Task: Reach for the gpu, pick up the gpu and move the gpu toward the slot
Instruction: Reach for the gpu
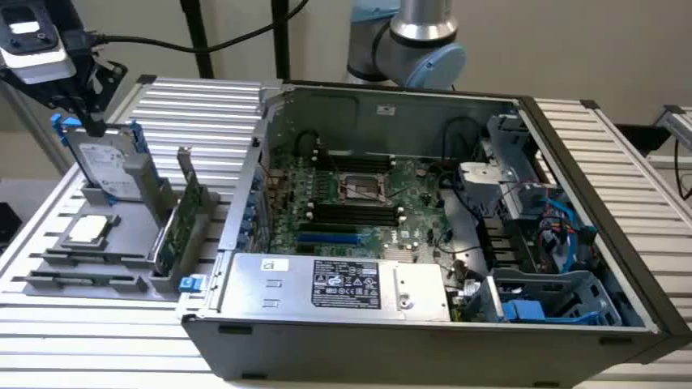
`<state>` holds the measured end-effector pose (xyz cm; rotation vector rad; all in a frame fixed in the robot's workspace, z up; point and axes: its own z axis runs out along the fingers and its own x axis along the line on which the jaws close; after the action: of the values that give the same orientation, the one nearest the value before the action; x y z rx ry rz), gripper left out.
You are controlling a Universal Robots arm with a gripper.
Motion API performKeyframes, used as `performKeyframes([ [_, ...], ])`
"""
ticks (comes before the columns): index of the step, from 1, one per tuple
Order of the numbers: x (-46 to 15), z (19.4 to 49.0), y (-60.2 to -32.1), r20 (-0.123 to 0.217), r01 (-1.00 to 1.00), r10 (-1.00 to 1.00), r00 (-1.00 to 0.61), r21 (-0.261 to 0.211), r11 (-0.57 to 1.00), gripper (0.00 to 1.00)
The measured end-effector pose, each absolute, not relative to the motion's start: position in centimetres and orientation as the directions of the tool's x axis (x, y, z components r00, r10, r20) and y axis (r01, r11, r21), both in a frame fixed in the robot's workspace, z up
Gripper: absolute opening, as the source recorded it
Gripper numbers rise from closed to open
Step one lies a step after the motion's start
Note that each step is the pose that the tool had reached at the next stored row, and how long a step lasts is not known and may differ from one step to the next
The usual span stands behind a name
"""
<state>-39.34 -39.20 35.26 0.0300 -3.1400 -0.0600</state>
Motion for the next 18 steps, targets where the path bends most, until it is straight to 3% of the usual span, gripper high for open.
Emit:
performKeyframes([
  [18, -38.75, 35.27, -39.48, 0.001, -0.018, -0.018, -1.000, 0.038, 0.999, 0.11],
])
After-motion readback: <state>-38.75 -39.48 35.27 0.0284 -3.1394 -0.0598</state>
